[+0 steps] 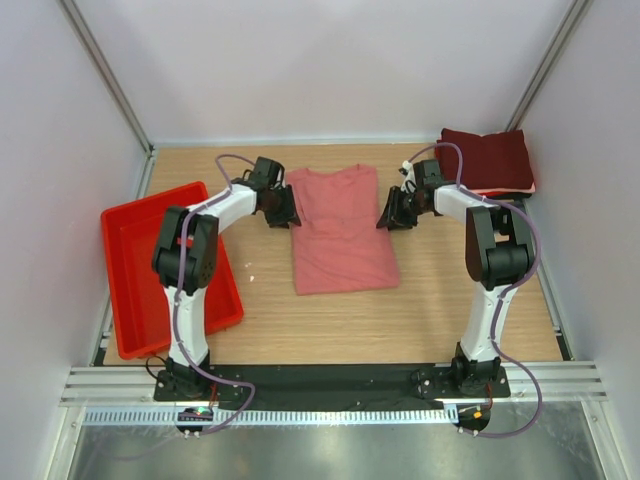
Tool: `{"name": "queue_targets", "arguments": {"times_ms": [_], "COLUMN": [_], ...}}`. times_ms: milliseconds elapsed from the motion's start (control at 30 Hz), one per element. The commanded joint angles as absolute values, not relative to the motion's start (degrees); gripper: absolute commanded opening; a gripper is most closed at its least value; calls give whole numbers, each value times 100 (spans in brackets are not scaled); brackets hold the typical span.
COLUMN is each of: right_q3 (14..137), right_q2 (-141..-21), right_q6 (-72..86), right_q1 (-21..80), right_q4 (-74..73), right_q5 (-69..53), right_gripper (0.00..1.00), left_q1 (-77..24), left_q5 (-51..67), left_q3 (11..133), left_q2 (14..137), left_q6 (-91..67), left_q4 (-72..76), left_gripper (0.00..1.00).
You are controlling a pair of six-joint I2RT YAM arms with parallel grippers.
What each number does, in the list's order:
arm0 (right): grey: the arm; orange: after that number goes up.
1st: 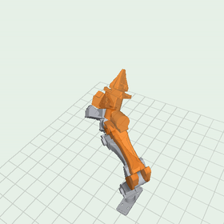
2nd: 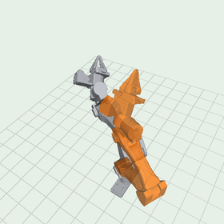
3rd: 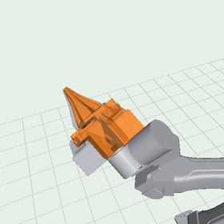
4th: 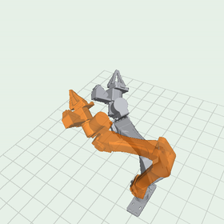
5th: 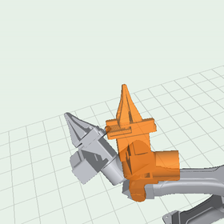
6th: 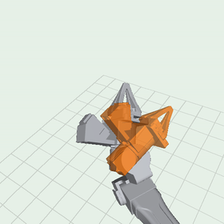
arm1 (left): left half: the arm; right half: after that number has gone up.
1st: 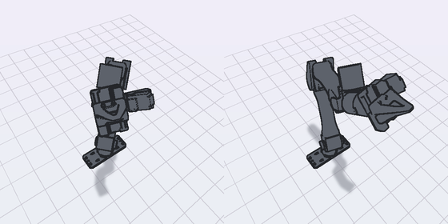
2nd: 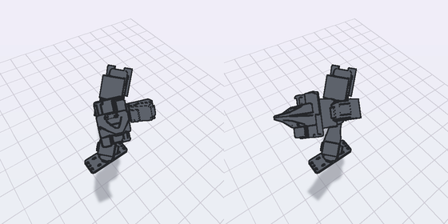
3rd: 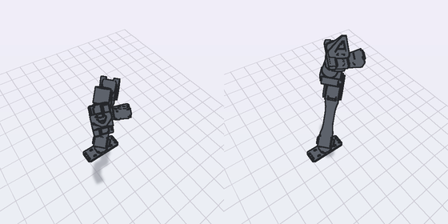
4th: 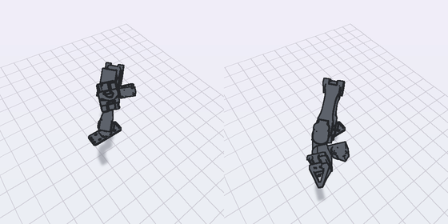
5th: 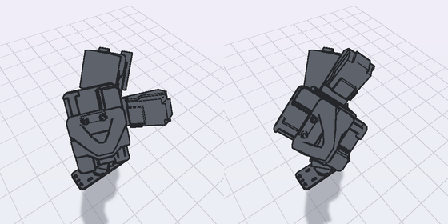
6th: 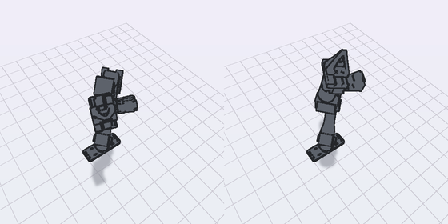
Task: Fold and stack the t-shirts
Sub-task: Fold the tshirt
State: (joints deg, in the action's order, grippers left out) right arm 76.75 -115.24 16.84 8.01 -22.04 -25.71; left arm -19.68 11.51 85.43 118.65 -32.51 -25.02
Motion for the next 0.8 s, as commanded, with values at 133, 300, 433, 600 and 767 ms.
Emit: {"name": "queue_targets", "arguments": {"times_ms": [133,300,433,600,767], "right_q3": [7822,7577,7093,7066,7014], "right_q2": [-11479,-11172,-10872,-11223,-11338], "right_q6": [1652,1617,1898,1978,1960], "right_q1": [782,782,782,756,686], "right_q4": [-1890,-1592,-537,-413,-404], "right_q5": [-2672,-2873,-3076,-2883,-2637], "right_gripper": [24,1,1,1,1], "left_q1": [-1942,-1925,-1916,-1837,-1767], "left_q5": [1679,1434,889,660,536], "left_q3": [8675,8605,8403,8218,8209], "left_q2": [11962,11681,11558,11707,11751], "left_q6": [-3269,-3726,-4069,-4219,-4236], "left_q4": [-2206,-2364,-2505,-2505,-2505], "left_gripper": [14,0,0,0,0]}}
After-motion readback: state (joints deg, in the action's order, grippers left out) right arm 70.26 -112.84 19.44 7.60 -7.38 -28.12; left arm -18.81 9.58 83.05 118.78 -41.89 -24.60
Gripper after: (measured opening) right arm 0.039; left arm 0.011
